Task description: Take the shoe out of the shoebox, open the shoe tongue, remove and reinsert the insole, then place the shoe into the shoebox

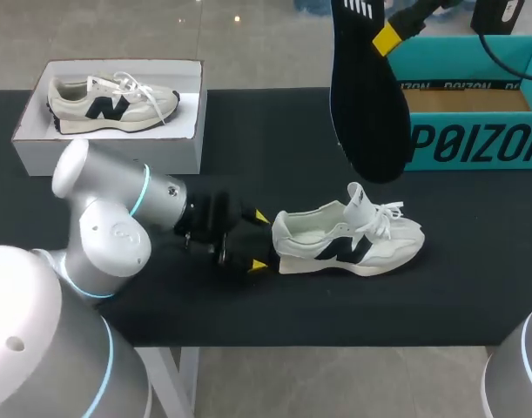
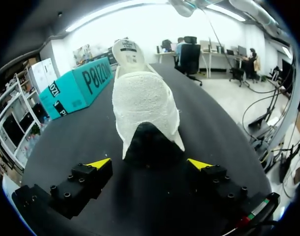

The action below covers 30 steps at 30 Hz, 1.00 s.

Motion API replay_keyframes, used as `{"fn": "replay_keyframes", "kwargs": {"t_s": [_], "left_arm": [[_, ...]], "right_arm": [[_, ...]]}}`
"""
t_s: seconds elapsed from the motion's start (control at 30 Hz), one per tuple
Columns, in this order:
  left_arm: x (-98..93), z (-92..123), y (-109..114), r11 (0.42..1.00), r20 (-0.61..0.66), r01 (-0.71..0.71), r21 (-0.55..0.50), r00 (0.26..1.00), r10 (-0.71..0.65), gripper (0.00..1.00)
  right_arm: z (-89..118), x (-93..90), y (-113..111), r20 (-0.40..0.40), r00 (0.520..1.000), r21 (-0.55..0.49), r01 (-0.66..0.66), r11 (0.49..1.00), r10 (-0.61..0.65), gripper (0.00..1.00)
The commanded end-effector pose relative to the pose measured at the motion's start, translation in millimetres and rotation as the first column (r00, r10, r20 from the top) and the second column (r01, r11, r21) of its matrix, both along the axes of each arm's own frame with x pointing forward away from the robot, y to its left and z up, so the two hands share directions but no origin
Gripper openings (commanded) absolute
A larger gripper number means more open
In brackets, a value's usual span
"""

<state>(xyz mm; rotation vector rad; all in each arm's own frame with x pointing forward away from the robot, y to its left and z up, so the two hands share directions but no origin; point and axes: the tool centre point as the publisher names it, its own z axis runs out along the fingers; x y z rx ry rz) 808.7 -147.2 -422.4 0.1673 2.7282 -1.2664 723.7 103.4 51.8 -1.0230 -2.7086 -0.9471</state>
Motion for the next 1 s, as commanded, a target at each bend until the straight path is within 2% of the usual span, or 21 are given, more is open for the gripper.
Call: {"fn": "replay_keyframes", "kwargs": {"t_s": [0.03,0.17,0.27,0.4,0.6,0.83,1.0], "left_arm": [[5.1,19,5,0.984,-0.011,0.001,0.177,1.0,0.001,1.0],[2.7,33,3,0.939,-0.028,0.041,0.342,0.999,-0.033,1.0],[-0.9,40,4,0.902,-0.057,0.064,0.428,0.997,-0.044,1.0],[-9.0,45,5,0.869,-0.085,0.081,0.488,0.995,-0.045,1.0],[-21.1,53,2,0.835,-0.116,0.097,0.542,0.992,-0.039,1.0],[-22.4,69,4,0.805,-0.087,0.071,0.589,0.996,-0.024,1.0],[-22.4,73,7,0.795,-0.085,0.063,0.603,0.996,-0.015,1.0]], "right_arm": [[1,1.6,1,-0.003,1.0,-0.003,-0.001,1.0,0.001,0.0],[1,1.6,1,-0.003,1.0,-0.003,-0.001,1.0,0.001,0.0],[1,1.6,1,-0.003,1.0,-0.003,-0.001,1.0,0.001,0.0],[1,1.6,1,-0.003,1.0,-0.003,-0.001,1.0,0.001,0.0],[1,1.6,1,-0.003,1.0,-0.003,-0.001,1.0,0.001,0.0],[1,1.6,1,-0.003,1.0,-0.003,-0.001,1.0,0.001,0.0],[1,1.6,1,-0.003,1.0,-0.003,-0.001,1.0,0.001,0.0]]}}
